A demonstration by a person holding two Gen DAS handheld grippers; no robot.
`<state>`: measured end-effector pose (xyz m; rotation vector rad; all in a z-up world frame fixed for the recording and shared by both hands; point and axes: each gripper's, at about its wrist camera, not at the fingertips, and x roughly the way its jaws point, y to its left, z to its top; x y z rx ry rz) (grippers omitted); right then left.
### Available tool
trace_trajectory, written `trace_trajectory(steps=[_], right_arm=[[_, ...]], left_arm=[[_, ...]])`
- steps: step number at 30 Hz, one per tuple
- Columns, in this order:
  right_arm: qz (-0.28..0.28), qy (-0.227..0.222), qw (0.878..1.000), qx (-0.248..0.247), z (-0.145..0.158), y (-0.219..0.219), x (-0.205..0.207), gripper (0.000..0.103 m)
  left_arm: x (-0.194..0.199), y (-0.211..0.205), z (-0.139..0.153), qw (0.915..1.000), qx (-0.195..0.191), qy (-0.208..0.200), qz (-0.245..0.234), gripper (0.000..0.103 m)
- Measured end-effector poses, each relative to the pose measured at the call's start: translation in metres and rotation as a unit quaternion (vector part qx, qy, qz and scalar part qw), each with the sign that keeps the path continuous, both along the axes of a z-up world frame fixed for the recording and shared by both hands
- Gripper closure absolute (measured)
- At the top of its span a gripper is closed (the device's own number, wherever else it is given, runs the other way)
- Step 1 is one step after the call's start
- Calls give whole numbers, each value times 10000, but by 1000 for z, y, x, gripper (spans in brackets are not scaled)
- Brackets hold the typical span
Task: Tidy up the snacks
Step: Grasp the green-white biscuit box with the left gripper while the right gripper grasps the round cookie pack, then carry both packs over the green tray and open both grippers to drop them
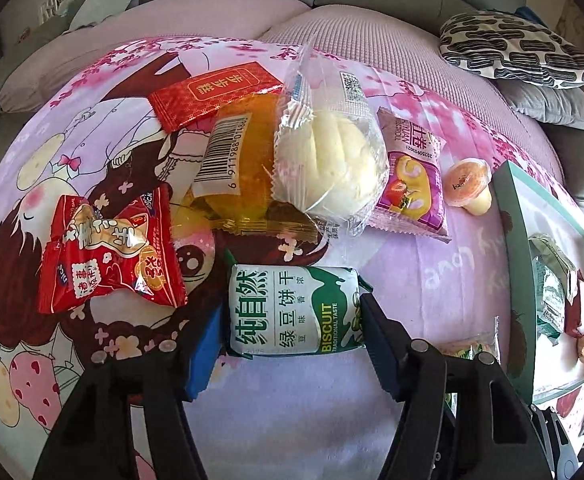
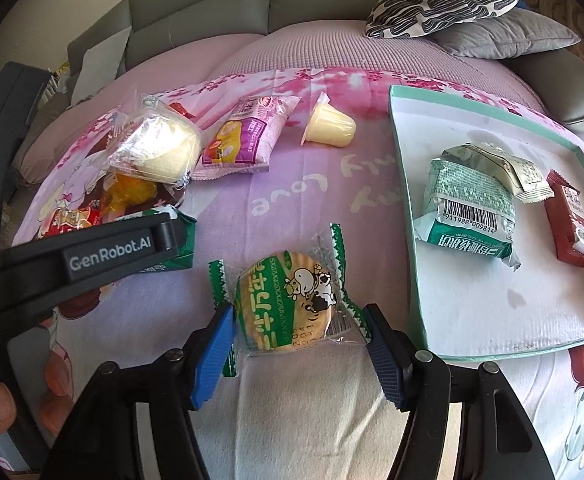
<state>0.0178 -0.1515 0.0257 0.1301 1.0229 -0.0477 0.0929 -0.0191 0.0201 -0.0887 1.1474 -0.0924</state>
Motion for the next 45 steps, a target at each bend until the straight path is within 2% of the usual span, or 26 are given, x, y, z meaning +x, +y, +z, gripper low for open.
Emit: trace_trajectory(steps=[7, 8, 9, 14, 15, 21, 30, 39, 45], right_arm=[[60, 0, 9999, -86, -2, 4, 0, 36], [60, -4, 9999, -80, -1, 4, 0, 37], [74, -24, 10000, -58, 0, 4, 0, 43], [98, -90, 9999, 12, 4, 3, -1, 47], [105, -109, 9999, 25, 5, 3, -2, 50], [102, -256, 9996, 78, 14, 2, -4, 51], [72, -818, 9963, 256, 43, -5, -14, 51], [-193, -972, 9946, 291, 55, -23, -17, 51], [-700, -1075, 9915, 236, 62, -61, -23, 51]], left_arm=[[1, -5, -4, 9999, 133, -11, -39, 36], [1, -6, -3, 9999, 135, -14, -36, 36], [1, -6, -3, 9999, 127, -9, -33, 36], [-1, 2, 6, 9999, 52, -105, 111, 39], [-2, 3, 7, 9998, 31, -127, 130, 39], [-9, 5, 22, 9995, -60, -282, 141, 39], [-24, 9, 51, 9973, -186, -677, 221, 39], [-28, -1, 66, 9958, -240, -881, 96, 39], [-31, -20, 67, 9953, -264, -916, -187, 39]])
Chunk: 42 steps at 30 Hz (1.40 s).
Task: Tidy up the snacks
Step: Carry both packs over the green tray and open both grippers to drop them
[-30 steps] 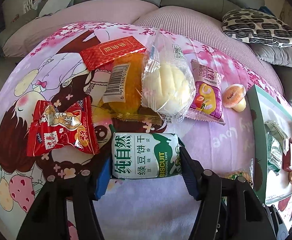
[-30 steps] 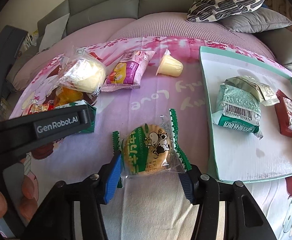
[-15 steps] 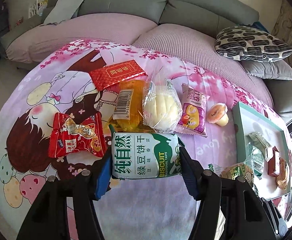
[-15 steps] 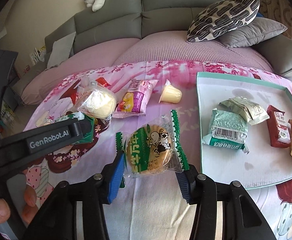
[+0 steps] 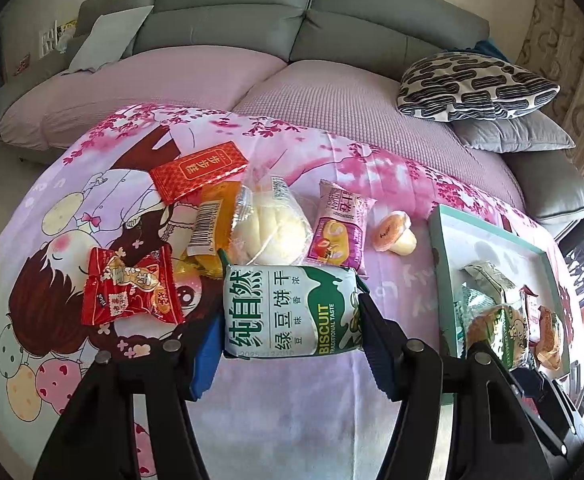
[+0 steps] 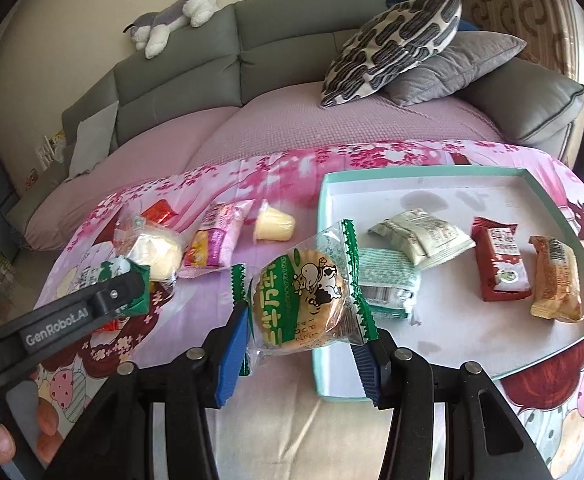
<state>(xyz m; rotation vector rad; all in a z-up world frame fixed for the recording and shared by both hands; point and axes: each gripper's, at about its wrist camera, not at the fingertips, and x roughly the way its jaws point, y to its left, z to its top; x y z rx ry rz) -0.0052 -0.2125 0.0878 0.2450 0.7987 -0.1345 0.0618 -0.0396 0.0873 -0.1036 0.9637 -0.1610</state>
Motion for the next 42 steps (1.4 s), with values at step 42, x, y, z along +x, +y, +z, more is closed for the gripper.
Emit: trace_trajectory(steps=[42], right_arm=[[-1690, 388, 9839, 432, -26, -153, -30, 51]], left_arm=[[-20, -182, -32, 9742, 256, 498, -2188, 39]])
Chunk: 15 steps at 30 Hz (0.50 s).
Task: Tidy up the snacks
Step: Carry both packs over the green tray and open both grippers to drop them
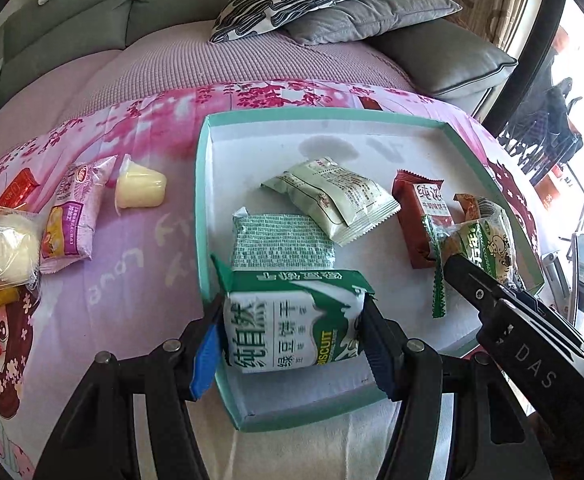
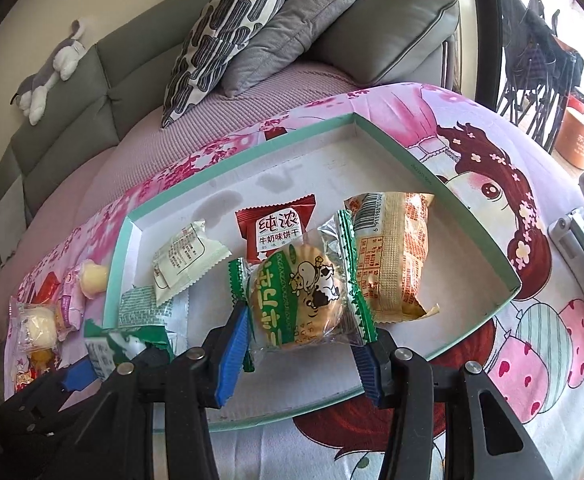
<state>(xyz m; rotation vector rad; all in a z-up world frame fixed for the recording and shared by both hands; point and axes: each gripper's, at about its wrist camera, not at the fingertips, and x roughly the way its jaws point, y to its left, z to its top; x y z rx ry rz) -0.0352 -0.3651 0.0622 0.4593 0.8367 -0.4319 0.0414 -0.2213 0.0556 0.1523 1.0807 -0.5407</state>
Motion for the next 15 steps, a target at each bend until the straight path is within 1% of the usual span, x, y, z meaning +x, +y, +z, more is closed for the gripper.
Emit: trace_trajectory(steps=[3, 9, 15], right_arm=[[37, -13, 10000, 18, -1, -1, 3, 51], [79, -61, 9999, 71, -3, -5, 9, 51], [96, -77, 9999, 18, -3, -6, 14, 51]], left_arm=[[-2, -8, -3, 9998, 165, -130, -63, 39], [6, -11, -5, 10000, 47, -55, -40, 39], [10, -14, -6, 9999, 91, -132, -42, 38]])
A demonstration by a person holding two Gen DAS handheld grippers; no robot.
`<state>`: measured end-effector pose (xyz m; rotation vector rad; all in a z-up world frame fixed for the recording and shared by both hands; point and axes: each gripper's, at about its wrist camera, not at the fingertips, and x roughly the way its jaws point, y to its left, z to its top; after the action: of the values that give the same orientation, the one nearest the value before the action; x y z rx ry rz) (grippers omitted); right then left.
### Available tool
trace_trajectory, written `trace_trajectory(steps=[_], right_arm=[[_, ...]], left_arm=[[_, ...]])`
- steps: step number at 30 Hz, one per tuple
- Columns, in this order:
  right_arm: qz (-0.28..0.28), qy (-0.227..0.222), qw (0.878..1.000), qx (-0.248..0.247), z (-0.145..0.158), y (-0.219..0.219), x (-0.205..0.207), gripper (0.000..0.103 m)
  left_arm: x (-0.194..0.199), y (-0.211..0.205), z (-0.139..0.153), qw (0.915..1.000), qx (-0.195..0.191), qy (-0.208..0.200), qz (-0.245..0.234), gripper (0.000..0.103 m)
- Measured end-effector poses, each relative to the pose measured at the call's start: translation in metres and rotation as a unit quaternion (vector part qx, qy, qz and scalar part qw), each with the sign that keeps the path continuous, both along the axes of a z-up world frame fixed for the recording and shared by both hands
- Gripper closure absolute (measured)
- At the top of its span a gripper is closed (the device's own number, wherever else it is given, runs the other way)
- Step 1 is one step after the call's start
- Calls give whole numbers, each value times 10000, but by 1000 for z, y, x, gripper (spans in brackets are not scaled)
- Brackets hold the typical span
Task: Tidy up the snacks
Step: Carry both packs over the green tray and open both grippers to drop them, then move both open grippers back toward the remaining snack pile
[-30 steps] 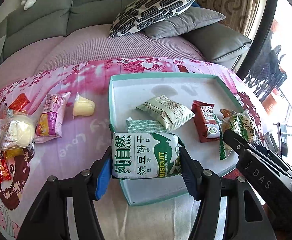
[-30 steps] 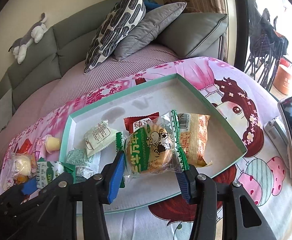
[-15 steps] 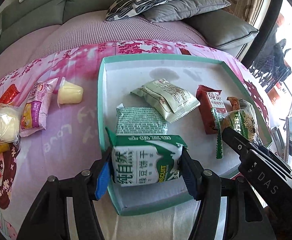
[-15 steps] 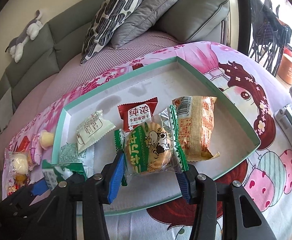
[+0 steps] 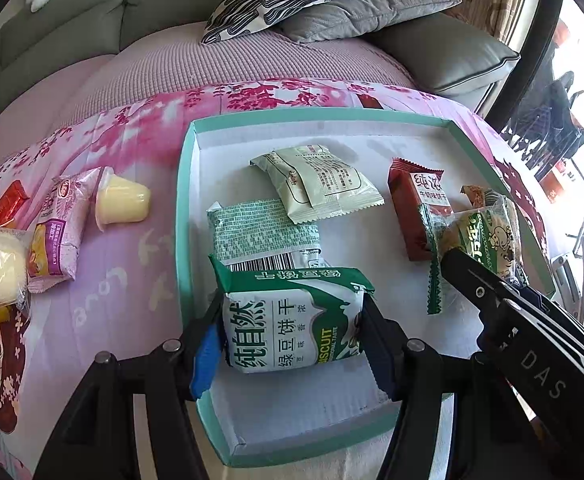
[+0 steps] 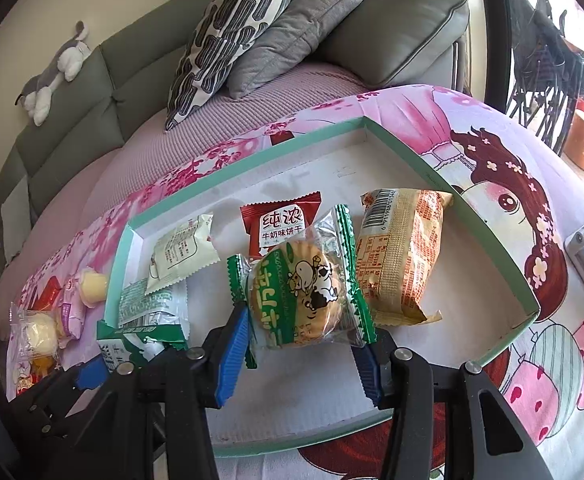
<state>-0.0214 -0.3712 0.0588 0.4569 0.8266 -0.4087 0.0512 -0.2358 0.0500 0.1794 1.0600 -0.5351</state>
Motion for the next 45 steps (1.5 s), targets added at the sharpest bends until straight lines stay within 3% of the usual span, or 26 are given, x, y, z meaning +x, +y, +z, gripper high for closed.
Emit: trace_trajectory(steps=[13, 17, 28, 37, 45], right_arm=[[40, 25, 10000, -41, 4, 2, 0, 50], [-30, -42, 10000, -4, 7, -1, -4, 38], [-170, -287, 9994, -15, 26, -8, -18, 37], [-139, -187, 9997, -10, 22, -8, -17, 37], [159, -86, 9998, -120, 19, 8, -7, 37]], left_arm=[[-4, 1, 8, 9998, 123, -153, -48, 36], [-7, 2, 16, 9996, 106, -270, -54, 28], [-8, 15, 36, 9987, 83, -476, 141, 27], [7, 43, 37, 9950, 27, -458, 882, 27], [24, 78, 28, 9822, 265, -414, 1812, 27]])
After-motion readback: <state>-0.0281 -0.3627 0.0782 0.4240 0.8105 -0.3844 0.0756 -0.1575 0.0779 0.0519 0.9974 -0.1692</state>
